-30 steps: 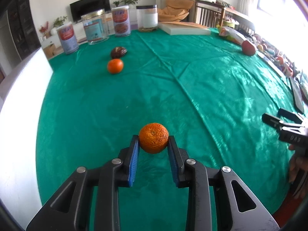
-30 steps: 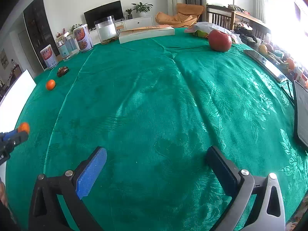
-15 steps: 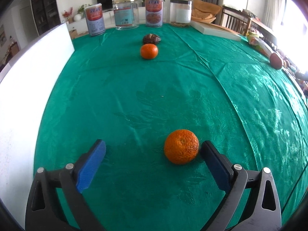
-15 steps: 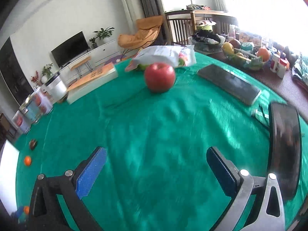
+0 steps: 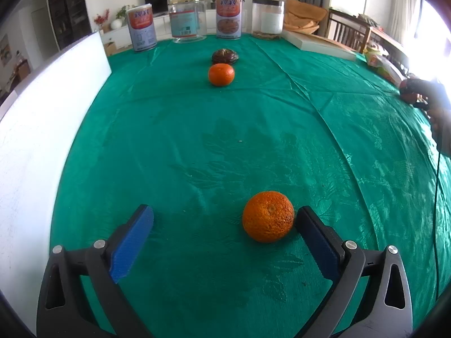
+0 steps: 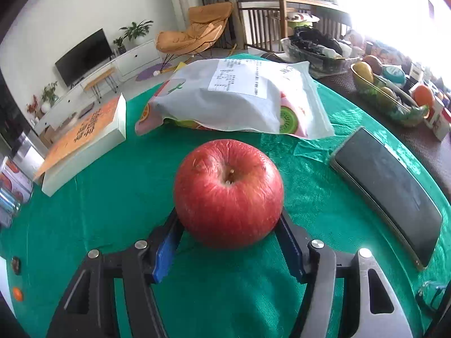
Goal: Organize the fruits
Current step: 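Grasp the red apple with the right tool and set it down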
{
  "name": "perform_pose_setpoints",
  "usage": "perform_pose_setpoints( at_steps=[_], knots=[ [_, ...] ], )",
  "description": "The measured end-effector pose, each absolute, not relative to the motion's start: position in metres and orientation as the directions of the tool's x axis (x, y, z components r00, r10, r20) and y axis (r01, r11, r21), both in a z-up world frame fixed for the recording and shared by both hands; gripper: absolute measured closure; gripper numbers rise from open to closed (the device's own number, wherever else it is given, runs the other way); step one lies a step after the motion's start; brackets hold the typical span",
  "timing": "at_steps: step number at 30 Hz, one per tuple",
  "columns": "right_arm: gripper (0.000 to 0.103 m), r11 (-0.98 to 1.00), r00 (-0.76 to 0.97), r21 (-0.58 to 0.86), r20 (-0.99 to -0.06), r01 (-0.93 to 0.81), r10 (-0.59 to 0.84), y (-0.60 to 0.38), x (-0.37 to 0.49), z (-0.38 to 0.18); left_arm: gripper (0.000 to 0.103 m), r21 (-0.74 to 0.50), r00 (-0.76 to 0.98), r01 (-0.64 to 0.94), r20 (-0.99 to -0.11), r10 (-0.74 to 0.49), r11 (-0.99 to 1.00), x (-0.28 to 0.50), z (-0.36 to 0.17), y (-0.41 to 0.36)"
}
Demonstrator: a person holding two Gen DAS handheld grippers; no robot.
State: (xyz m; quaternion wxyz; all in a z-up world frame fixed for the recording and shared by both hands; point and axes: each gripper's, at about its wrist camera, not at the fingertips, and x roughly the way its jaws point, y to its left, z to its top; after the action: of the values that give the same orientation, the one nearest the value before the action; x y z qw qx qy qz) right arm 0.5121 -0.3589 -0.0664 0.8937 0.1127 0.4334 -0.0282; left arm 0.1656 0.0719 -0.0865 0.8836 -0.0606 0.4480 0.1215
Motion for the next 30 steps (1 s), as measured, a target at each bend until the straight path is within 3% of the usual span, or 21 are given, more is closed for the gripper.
perform_pose_setpoints(
  at_steps=[7,8,9,10,12,19,20,22,24,26,28,30],
  knots=[
    [0.048,0.948,0.643,0.313,-0.717,-0.047,0.269,-0.318,0.416,-0.036,0.001,0.002,0.569,-0.269,-0.807,0.161,0.963,0.166,-0.087,0.072],
    [0.064,0.944,0.639,0.318,-0.707,-0.093,0.301,-0.303,0.399,-0.031,0.001,0.002,0.569,-0.269,-0.807,0.161,0.963,0.166,-0.087,0.072],
    [0.095,0.948,0.637,0.295,-0.709,-0.124,0.303,-0.289,0.383,-0.027,0.001,0.002,0.569,-0.270,-0.807,0.160,0.963,0.166,-0.087,0.072],
    [0.098,0.945,0.624,0.285,-0.713,-0.159,0.320,-0.276,0.370,-0.027,0.001,0.002,0.568,-0.270,-0.807,0.161,0.963,0.166,-0.087,0.072],
    [0.098,0.957,0.588,0.218,-0.755,-0.192,0.290,-0.256,0.354,-0.038,0.001,0.002,0.568,-0.270,-0.807,0.161,0.963,0.166,-0.087,0.072],
    [0.096,0.934,0.559,0.304,-0.749,-0.185,0.355,-0.267,0.314,-0.068,0.001,0.002,0.568,-0.270,-0.807,0.161,0.963,0.166,-0.087,0.072],
    [0.093,0.929,0.560,0.318,-0.743,-0.188,0.368,-0.268,0.309,-0.066,0.001,0.002,0.568,-0.270,-0.807,0.161,0.963,0.166,-0.087,0.072],
    [0.072,0.923,0.574,0.304,-0.723,-0.235,0.384,-0.261,0.300,-0.055,0.001,0.002,0.568,-0.270,-0.807,0.161,0.963,0.166,-0.087,0.072],
    [0.019,0.923,0.617,0.242,-0.689,-0.299,0.381,-0.243,0.298,-0.040,0.001,0.002,0.568,-0.270,-0.807,0.161,0.963,0.167,-0.087,0.072],
    [0.006,0.930,0.679,0.176,-0.642,-0.323,0.358,-0.226,0.303,-0.025,0.001,0.002,0.568,-0.270,-0.807,0.161,0.963,0.166,-0.087,0.072],
    [0.005,0.934,0.685,0.141,-0.645,-0.330,0.339,-0.206,0.322,-0.023,0.001,0.002,0.568,-0.270,-0.807,0.161,0.963,0.166,-0.087,0.072],
    [0.005,0.937,0.638,0.093,-0.709,-0.338,0.300,-0.181,0.345,-0.036,0.001,0.002,0.568,-0.270,-0.807,0.161,0.963,0.166,-0.087,0.072]
  ],
)
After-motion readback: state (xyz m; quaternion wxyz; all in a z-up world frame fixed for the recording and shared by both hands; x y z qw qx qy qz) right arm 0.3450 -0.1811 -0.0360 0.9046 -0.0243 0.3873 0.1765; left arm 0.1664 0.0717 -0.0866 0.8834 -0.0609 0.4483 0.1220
